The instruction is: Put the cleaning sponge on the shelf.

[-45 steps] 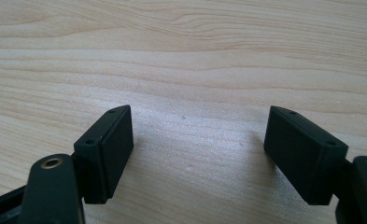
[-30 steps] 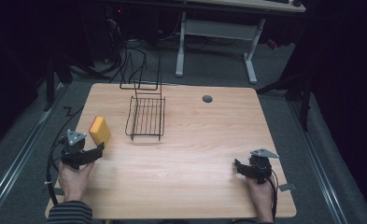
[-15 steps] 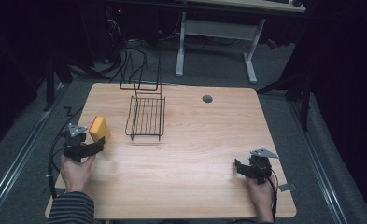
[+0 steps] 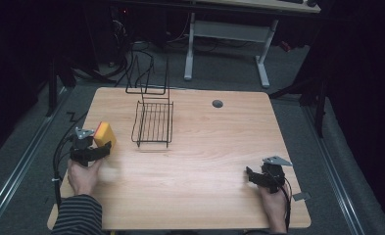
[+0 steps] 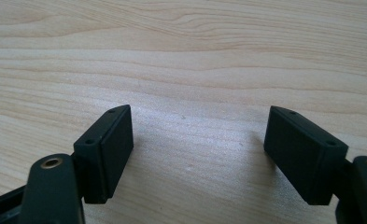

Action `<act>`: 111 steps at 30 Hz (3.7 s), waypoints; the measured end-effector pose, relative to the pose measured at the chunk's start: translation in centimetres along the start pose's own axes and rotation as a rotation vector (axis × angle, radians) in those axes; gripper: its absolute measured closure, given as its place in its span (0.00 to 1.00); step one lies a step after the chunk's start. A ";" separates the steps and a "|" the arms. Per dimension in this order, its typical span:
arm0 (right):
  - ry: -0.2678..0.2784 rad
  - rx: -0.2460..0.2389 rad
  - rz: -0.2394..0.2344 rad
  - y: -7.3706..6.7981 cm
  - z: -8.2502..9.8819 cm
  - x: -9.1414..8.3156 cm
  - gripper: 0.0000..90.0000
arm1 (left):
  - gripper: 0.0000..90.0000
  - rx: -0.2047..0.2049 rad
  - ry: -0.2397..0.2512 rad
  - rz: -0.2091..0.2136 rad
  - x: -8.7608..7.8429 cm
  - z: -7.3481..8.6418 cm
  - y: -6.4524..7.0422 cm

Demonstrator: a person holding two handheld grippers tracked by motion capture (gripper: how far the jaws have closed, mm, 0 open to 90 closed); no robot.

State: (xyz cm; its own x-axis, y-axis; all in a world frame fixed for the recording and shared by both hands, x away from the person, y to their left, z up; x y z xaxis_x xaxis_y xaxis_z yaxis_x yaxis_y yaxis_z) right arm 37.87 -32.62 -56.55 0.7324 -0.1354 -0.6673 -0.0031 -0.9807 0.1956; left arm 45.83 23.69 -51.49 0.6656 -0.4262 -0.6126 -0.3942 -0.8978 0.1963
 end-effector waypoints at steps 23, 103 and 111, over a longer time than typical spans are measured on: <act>0.000 -0.001 -0.001 0.0 0.0 0.0 0.27 | 0.57 -0.007 -0.019 0.024 1.4 0.4 -0.5; 0.002 -0.003 -0.001 0.0 0.0 0.0 0.27 | 0.68 0.222 -0.005 0.264 -2.8 -4.0 7.1; 0.002 -0.003 -0.001 0.0 0.0 0.0 0.27 | 0.68 0.257 -0.016 0.283 -1.9 -5.1 8.2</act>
State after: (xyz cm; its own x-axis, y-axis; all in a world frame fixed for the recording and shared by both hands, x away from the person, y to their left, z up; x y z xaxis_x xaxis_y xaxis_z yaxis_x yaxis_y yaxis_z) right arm 37.86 -32.61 -56.55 0.7337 -0.1337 -0.6662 0.0002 -0.9804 0.1970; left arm 44.56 16.52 -44.84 0.4983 -0.6498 -0.5740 -0.7085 -0.6868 0.1624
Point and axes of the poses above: each handheld gripper's, and its own axes: x roughly forward along the jaws, z roughly out of its underside, y roughly to its right, the point moved 5 cm from there along x, roughly forward along the jaws, and after that the axes turned 15 degrees about z, right-handed, at the moved point
